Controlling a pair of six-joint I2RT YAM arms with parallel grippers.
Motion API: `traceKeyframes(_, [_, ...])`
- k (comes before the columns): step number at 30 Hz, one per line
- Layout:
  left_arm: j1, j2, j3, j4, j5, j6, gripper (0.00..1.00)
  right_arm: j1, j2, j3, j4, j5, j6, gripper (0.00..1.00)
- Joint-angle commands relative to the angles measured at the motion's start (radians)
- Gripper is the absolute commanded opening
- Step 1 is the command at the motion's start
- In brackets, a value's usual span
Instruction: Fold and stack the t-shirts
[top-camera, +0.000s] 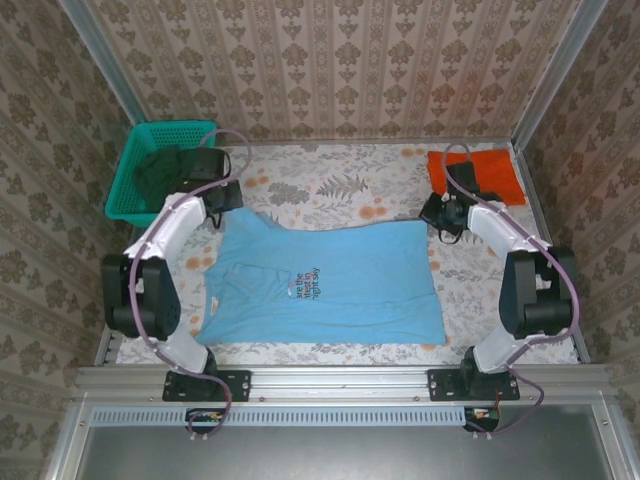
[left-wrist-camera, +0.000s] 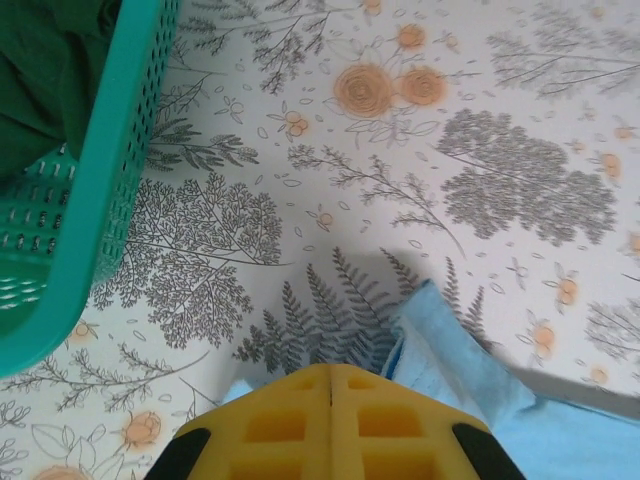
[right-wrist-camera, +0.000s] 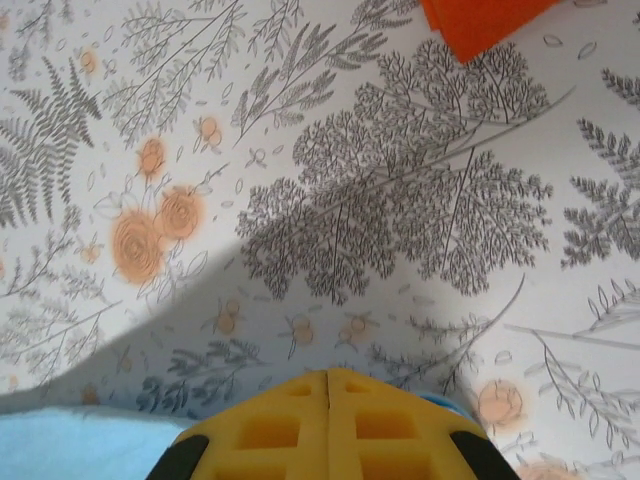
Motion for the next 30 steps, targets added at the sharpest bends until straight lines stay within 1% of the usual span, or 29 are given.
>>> traceKeyframes(1, [0.002, -0.096, -0.044, -0.040, 0.049, 0.030, 0.00, -0.014, -0.067, -0.052, -0.009, -0.044, 0.001, 0.00])
traceKeyframes(7, [0.002, -0.255, -0.160, -0.107, 0.058, 0.003, 0.00, -0.039, -0.131, -0.139, -0.028, -0.063, 0.030, 0.00])
traceKeyframes(14, [0.004, -0.442, -0.298, -0.177, 0.011, -0.121, 0.00, -0.073, -0.184, -0.214, -0.046, -0.074, 0.064, 0.00])
traceKeyframes(16, [0.004, -0.485, -0.335, -0.184, 0.015, -0.155, 0.00, -0.078, -0.184, -0.224, -0.054, -0.078, 0.066, 0.00])
traceKeyframes(20, [0.002, -0.554, -0.384, -0.224, 0.011, -0.210, 0.00, -0.082, -0.184, -0.239, -0.066, -0.084, 0.063, 0.00])
traceKeyframes(21, [0.002, -0.568, -0.393, -0.232, 0.013, -0.218, 0.00, -0.083, -0.214, -0.244, -0.069, -0.083, 0.062, 0.00])
traceKeyframes(27, [0.000, -0.641, -0.450, -0.302, 0.017, -0.282, 0.00, -0.084, -0.227, -0.303, -0.065, -0.084, 0.090, 0.00])
traceKeyframes(30, [0.001, -0.660, -0.474, -0.337, -0.006, -0.312, 0.00, -0.084, -0.231, -0.333, -0.065, -0.082, 0.098, 0.00])
